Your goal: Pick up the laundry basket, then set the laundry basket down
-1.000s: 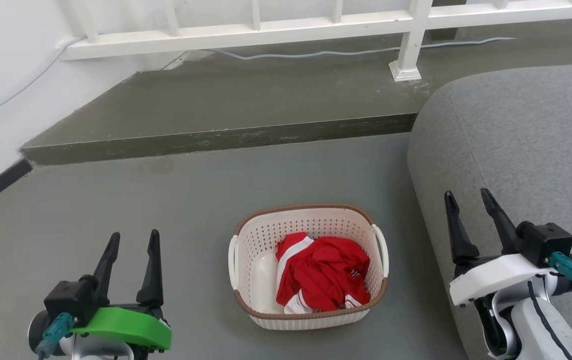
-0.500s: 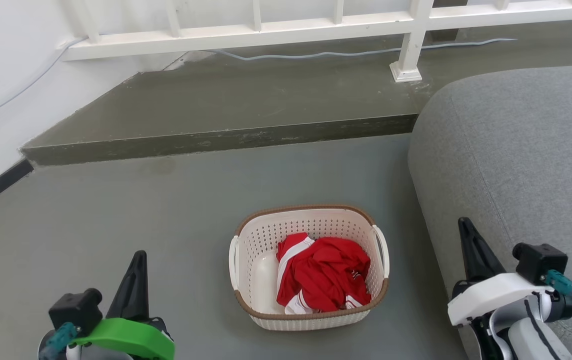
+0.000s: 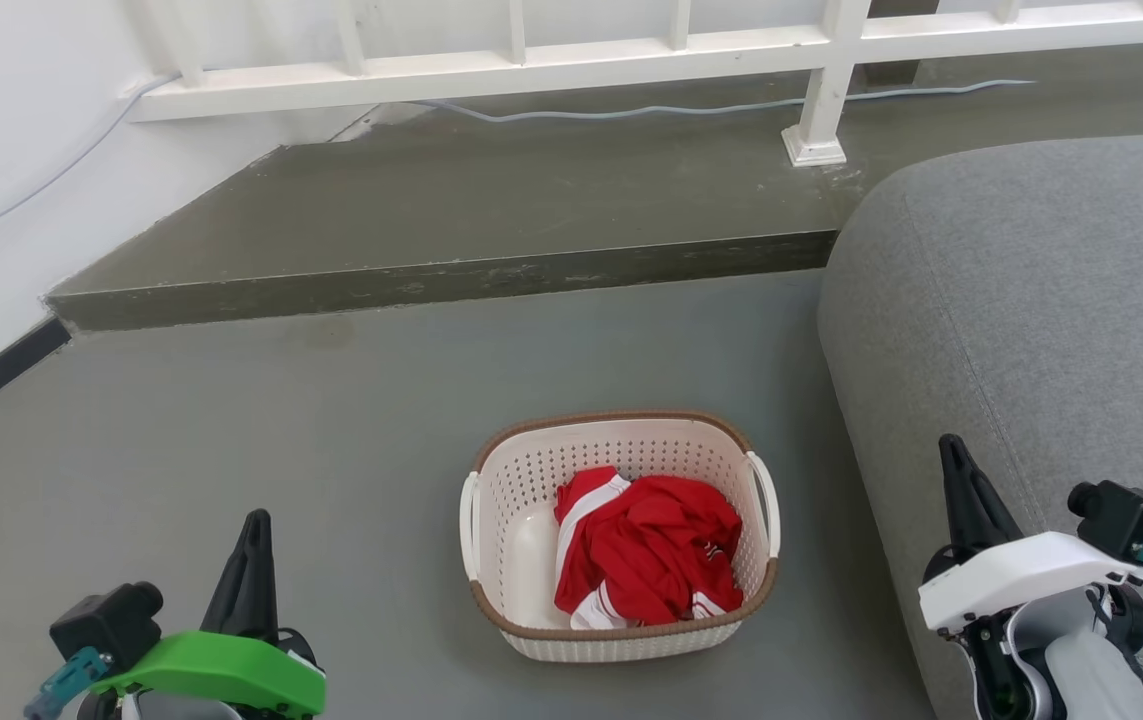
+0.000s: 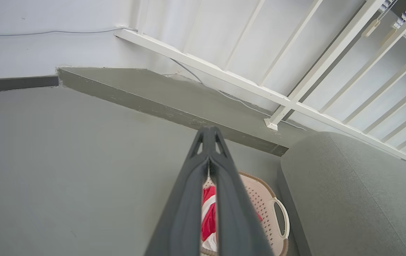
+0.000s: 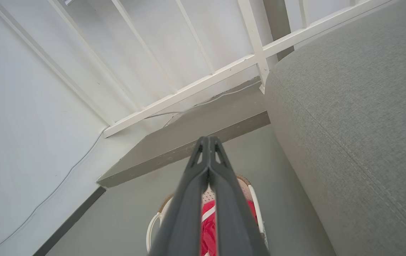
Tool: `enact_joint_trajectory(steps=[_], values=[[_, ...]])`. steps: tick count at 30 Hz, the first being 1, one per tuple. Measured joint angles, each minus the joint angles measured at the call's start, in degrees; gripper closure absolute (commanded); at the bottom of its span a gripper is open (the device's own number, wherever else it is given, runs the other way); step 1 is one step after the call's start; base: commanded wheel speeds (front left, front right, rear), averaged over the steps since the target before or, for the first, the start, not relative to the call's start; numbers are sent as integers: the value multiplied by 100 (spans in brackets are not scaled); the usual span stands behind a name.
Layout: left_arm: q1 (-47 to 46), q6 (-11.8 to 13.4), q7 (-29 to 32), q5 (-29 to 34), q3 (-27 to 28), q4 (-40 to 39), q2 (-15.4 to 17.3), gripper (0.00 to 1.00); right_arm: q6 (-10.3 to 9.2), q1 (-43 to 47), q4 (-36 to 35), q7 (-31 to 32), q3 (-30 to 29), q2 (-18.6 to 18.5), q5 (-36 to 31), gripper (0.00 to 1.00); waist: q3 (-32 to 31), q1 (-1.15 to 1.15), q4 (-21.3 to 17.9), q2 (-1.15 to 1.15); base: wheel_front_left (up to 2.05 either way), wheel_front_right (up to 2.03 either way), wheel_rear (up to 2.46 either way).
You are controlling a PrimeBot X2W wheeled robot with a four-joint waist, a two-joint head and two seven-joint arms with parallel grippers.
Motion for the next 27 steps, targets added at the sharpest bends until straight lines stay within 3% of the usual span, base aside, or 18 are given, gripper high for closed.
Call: enact_joint_trajectory(steps=[27], values=[[-42,-53,564,-1833,316,112,0,100,175,-40,24,556,-495,103,1886,100,-24,0,39,0,0,0,0]])
